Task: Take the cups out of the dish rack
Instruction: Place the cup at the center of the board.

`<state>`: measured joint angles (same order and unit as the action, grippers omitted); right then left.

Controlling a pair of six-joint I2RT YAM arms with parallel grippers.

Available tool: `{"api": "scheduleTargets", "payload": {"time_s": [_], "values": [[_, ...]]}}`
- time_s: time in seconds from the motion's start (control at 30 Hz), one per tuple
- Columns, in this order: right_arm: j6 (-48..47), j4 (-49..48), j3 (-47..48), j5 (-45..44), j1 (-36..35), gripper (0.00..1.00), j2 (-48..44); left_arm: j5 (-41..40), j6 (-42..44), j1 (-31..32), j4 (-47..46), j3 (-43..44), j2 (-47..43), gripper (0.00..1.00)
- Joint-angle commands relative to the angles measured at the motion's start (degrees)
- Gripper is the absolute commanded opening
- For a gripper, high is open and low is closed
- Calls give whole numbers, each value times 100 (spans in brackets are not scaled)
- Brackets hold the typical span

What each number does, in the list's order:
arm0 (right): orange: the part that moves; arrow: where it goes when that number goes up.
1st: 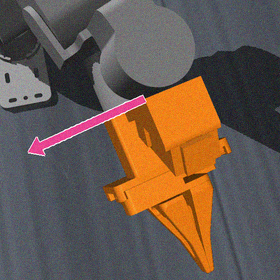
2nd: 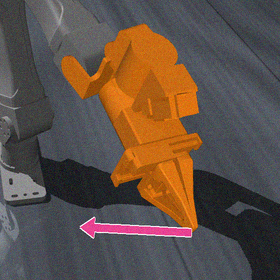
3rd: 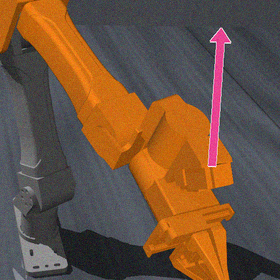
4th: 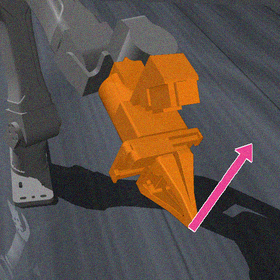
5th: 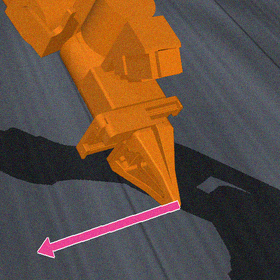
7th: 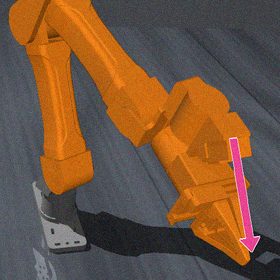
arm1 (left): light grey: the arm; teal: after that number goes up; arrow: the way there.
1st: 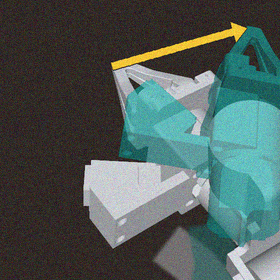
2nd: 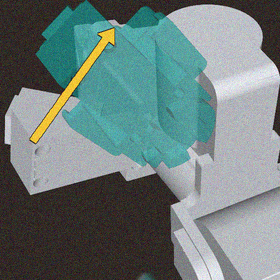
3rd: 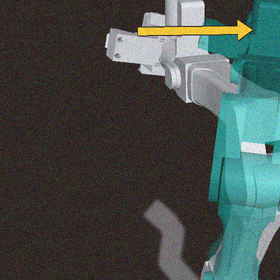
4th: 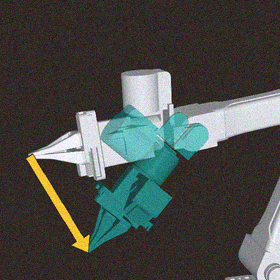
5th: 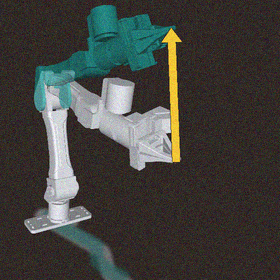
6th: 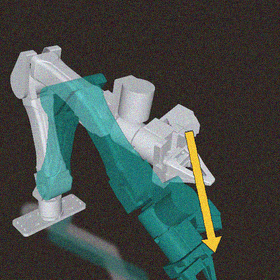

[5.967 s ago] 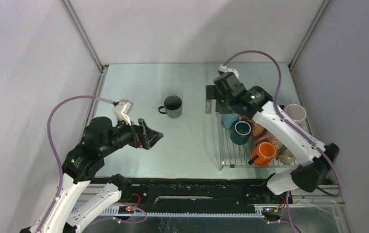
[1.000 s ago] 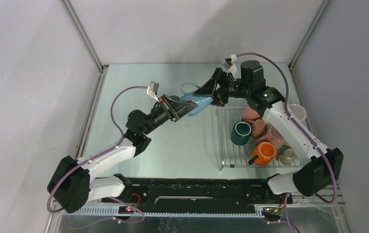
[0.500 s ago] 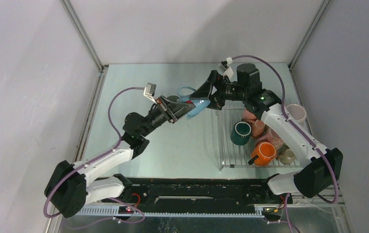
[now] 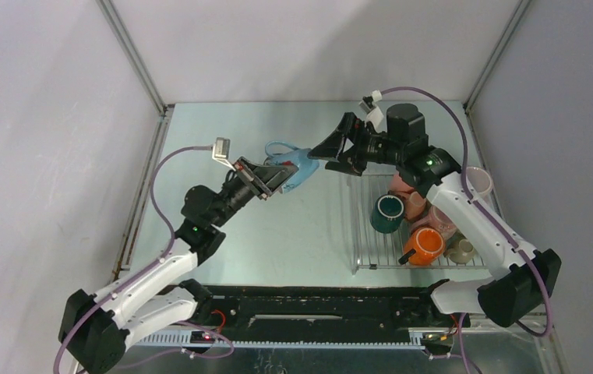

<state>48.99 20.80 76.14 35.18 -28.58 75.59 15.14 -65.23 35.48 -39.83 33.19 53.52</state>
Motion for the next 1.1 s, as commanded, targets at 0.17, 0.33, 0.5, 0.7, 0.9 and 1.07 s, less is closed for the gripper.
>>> {"api": "scheduleTargets", "payload": {"time_s": [0.17, 0.33, 0.5, 0.7, 0.9, 1.07], "values": [[-477, 444, 27, -800, -3, 100, -322, -633, 883, -129, 1241, 319, -771, 0], [-752, 831, 31, -1247, -8, 100, -449, -866, 1384, -356, 2488, 711, -992, 0], [-1063, 1248, 28, -1741, -7, 100, -620, -1246, 2004, -672, 3796, 1182, -1091, 0], [-1340, 1700, 28, -2242, -8, 100, -787, -1682, 2589, -1095, 4959, 1697, -856, 0], [-1611, 2081, 27, -2714, -59, 100, -922, -1856, 3067, -1583, 5725, 2282, -154, 0], [-1802, 2322, 32, -2999, -91, 100, -1085, -2093, 3386, -1869, 6089, 2785, 659, 0]]}}
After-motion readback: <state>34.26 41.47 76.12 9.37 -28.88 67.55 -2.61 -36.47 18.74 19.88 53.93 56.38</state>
